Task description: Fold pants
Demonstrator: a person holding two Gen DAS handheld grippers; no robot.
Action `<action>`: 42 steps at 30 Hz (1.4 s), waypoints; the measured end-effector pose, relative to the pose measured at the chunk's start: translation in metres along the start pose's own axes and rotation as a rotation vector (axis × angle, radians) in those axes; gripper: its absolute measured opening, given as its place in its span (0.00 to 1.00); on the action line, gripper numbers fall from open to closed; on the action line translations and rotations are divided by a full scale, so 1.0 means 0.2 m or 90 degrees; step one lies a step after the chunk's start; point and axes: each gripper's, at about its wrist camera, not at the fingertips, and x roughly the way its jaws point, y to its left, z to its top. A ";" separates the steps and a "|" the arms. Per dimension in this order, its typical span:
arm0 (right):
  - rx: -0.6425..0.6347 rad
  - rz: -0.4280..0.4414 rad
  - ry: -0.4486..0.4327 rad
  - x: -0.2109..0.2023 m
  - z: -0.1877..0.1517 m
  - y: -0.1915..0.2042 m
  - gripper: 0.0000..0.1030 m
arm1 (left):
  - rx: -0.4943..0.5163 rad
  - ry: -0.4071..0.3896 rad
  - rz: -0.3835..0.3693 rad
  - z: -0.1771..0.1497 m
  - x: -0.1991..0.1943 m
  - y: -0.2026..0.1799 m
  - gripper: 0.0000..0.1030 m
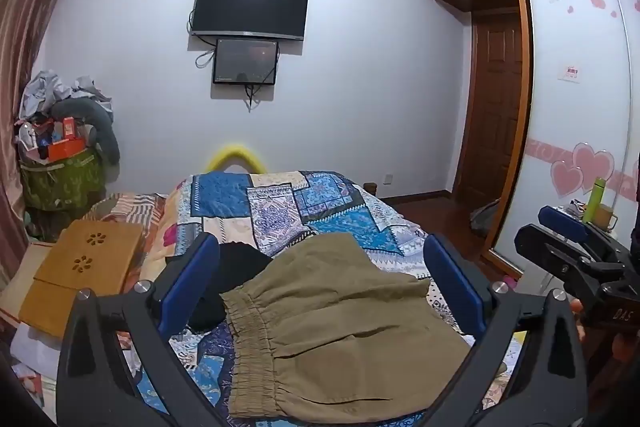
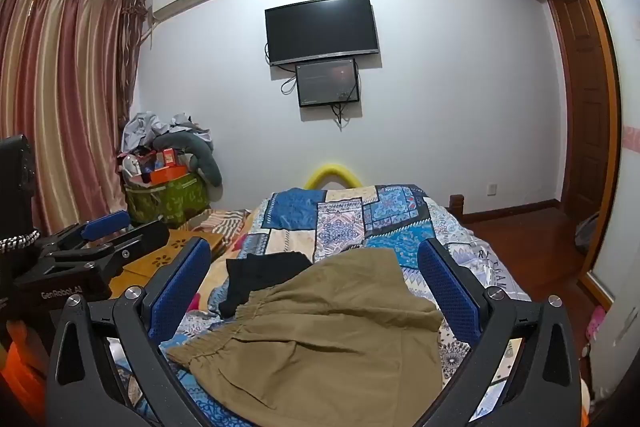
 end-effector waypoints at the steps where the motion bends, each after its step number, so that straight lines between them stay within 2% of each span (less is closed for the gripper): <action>1: 0.000 0.001 0.000 0.00 0.00 0.00 1.00 | 0.003 -0.005 0.001 0.00 -0.01 0.00 1.00; 42: 0.021 -0.017 -0.012 -0.04 -0.04 -0.04 1.00 | 0.034 -0.024 -0.014 0.03 -0.07 -0.06 1.00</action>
